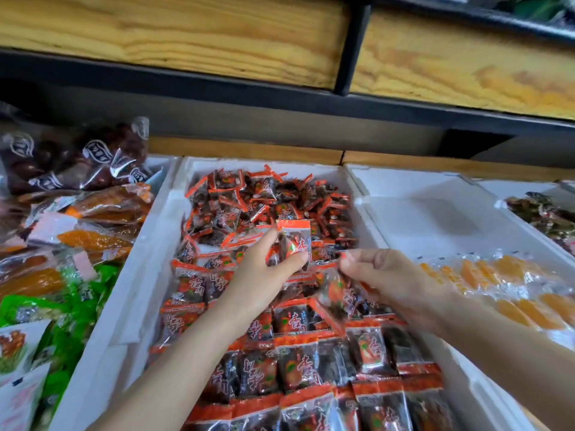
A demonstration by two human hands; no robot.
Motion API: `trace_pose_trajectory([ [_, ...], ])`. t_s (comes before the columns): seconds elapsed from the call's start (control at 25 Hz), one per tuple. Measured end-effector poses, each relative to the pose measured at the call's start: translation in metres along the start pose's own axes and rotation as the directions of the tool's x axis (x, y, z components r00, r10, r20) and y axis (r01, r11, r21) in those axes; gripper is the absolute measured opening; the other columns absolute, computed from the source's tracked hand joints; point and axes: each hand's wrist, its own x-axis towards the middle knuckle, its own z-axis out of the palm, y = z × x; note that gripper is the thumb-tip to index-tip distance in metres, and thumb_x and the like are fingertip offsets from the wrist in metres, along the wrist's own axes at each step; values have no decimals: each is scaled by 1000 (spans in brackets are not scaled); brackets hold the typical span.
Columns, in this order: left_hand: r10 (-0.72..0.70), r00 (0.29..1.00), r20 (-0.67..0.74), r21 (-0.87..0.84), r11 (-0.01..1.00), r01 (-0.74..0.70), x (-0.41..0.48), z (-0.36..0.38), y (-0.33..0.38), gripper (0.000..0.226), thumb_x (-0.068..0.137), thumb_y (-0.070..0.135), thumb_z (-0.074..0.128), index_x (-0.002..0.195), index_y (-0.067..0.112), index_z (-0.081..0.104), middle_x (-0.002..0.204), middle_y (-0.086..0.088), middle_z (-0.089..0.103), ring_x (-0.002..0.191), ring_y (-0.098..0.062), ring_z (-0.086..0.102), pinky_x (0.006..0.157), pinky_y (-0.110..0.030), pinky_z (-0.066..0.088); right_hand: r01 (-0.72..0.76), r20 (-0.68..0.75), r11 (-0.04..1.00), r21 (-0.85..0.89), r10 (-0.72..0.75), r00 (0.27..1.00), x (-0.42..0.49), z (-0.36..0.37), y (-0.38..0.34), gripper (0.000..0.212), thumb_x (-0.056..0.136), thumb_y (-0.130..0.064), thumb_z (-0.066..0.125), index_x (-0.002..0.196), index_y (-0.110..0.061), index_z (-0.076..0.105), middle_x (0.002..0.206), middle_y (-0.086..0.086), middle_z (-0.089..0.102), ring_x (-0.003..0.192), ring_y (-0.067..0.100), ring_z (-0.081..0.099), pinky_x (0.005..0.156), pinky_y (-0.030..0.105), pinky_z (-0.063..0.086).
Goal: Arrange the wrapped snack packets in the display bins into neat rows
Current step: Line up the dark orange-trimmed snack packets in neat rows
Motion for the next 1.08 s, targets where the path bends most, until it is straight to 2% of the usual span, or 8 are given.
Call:
trace_pose_trajectory([
  [0.08, 21, 999, 40, 18, 1000, -22, -13, 9, 9, 60, 91, 34, 60, 143, 35, 30, 121, 37, 26, 109, 16, 22, 90, -6, 17, 28, 60, 987, -157, -19, 998, -13, -2, 5, 28, 92, -17, 57, 64, -17, 63, 55, -5, 54, 49, 3, 45, 53, 16, 37],
  [0.2, 28, 997, 69, 33, 999, -31, -29, 17, 16, 67, 91, 36, 59, 149, 27, 26, 122, 27, 26, 114, 12, 20, 94, -10, 17, 74, 117, 920, -386, -31, 993, -32, -1, 13, 24, 92, -16, 58, 71, -24, 65, 71, -12, 62, 68, -1, 55, 70, 16, 45],
  [0.28, 17, 996, 84, 43, 999, -21, -39, 20, 19, 68, 91, 37, 58, 149, 27, 24, 125, 25, 27, 115, 11, 19, 94, -12, 17, 71, 133, 886, -458, -10, 991, -42, 5, 21, 27, 91, -14, 59, 67, -28, 61, 65, -16, 60, 62, -9, 51, 67, 12, 42],
  [0.48, -22, 996, 88, 84, 996, 14, -60, 19, 20, 73, 91, 41, 57, 151, 26, 18, 153, 17, 20, 139, -1, 17, 111, -24, 17, 43, 154, 855, -516, 43, 987, -62, 24, 49, 14, 88, -14, 64, 79, -25, 61, 70, -14, 61, 62, -12, 53, 65, 7, 40],
  [0.64, -37, 996, 86, 97, 995, 29, -71, 18, 20, 73, 91, 40, 57, 151, 24, 18, 157, 13, 17, 143, -6, 16, 112, -26, 17, 40, 118, 857, -514, 24, 993, -71, 31, 58, 21, 91, -13, 59, 80, -30, 55, 66, -12, 57, 59, -11, 52, 60, 7, 37],
  [0.84, -37, 993, 112, 100, 995, 26, -86, 22, 20, 74, 91, 41, 58, 151, 25, 17, 157, 13, 16, 143, -5, 15, 111, -25, 17, 145, 105, 827, -544, -104, 989, -82, 34, 62, 24, 88, -20, 64, 88, -39, 51, 92, -16, 61, 87, -7, 57, 75, 5, 39],
  [0.96, -47, 992, 119, 76, 996, 38, -97, 24, 23, 74, 91, 40, 58, 151, 25, 19, 157, 14, 17, 141, -3, 16, 111, -25, 17, 144, 107, 808, -572, -100, 989, -89, 31, 61, 23, 89, -26, 62, 108, -35, 52, 108, -21, 55, 103, -3, 53, 90, 10, 41],
  [1.08, -52, 988, 143, 63, 997, 43, -109, 27, 24, 72, 91, 41, 58, 150, 27, 21, 155, 16, 20, 135, 2, 20, 107, -23, 20, 77, -49, 924, -373, -103, 993, -104, 24, 41, 20, 96, -21, 50, 114, -30, 54, 112, -18, 60, 103, -3, 57, 94, 21, 47],
])
